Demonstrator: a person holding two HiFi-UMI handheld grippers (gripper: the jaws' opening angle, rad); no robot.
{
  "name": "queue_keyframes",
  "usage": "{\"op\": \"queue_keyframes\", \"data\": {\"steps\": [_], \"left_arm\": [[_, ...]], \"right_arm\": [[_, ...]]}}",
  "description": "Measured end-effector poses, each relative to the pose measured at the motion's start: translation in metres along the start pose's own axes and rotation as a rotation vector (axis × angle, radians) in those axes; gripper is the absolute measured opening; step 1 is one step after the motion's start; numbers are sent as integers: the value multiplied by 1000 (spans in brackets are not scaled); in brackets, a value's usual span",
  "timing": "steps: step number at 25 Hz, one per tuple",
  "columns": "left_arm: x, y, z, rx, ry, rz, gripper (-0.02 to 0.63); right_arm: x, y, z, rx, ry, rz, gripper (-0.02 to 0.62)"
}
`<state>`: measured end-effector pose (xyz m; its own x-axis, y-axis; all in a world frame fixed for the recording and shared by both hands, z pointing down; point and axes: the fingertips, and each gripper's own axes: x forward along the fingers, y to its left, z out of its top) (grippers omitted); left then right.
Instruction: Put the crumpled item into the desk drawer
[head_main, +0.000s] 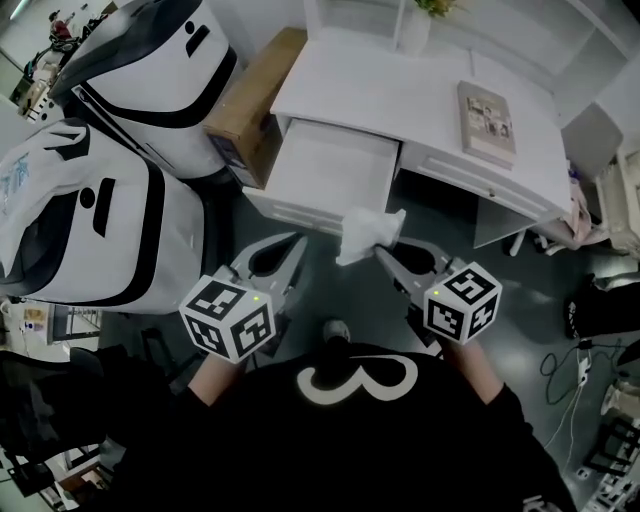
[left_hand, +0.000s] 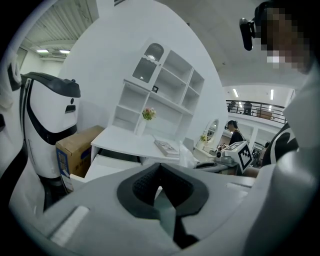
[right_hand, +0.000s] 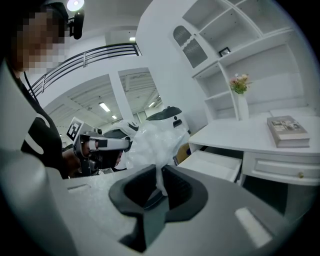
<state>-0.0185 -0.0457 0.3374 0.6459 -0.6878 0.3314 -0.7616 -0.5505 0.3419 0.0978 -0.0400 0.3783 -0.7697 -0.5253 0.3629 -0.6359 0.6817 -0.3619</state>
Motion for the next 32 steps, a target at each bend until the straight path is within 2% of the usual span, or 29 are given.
{"op": "queue_keyframes", "data": {"steps": [11,17,32], "left_arm": [[17,18,3,0,10,27,9],[30,31,9,0,17,4,9],[104,128,32,-43,109,-44,9]], "right_arm": [[20,-23,13,-30,15,11,52],[32,-29,21,-39,22,-1,52],[129,-100,42,39,103,-63,53]]}}
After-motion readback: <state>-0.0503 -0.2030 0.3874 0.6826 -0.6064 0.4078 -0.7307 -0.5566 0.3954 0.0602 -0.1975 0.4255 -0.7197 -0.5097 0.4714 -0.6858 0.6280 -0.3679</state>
